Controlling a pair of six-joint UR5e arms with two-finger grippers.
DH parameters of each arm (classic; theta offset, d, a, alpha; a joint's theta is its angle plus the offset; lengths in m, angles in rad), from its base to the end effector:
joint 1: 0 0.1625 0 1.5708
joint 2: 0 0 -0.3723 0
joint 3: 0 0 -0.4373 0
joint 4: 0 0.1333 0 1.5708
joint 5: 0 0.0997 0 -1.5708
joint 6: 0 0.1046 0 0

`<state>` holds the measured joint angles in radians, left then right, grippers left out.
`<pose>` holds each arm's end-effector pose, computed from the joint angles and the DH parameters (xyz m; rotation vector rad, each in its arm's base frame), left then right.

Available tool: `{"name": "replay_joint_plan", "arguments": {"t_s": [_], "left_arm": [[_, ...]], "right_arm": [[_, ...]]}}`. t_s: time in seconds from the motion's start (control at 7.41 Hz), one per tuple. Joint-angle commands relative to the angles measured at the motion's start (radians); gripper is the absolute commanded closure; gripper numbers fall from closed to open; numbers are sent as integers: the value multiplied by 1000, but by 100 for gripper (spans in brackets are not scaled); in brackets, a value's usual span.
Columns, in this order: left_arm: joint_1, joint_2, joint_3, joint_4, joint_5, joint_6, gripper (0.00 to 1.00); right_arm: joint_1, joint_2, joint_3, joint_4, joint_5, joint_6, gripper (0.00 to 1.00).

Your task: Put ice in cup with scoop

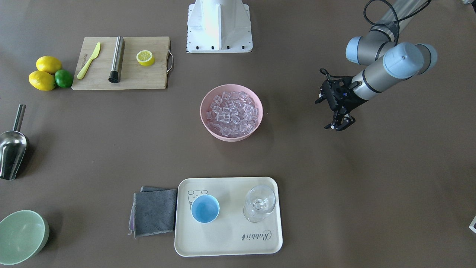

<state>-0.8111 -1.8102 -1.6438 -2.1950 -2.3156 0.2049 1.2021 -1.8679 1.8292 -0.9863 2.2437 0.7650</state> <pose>0.3855 -0.4964 0.3550 0.7137 0.9670 1.2015 -0.1007 -0.4496 0.5536 0.0906 -0.8352 0.1892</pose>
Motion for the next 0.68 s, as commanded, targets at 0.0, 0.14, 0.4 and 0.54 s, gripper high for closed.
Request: {"name": "replay_joint_plan", "arguments": {"t_s": [0.0,0.14,0.4,0.54], "left_arm": [[46,-47,1,-3,36,-2,1],[73,-69,-1,-5,45,-2,1],[139,-81,2,-102,166,-5,1],[170,-81,2,-138,191,-5,1]], "right_arm": [[-90,1,-4,52,-71,117,1],[-136,7,-4,52,-122,141,2],[-200,24,-27,55,-199,157,2],[-217,38,-95,151,-213,165,6]]}}
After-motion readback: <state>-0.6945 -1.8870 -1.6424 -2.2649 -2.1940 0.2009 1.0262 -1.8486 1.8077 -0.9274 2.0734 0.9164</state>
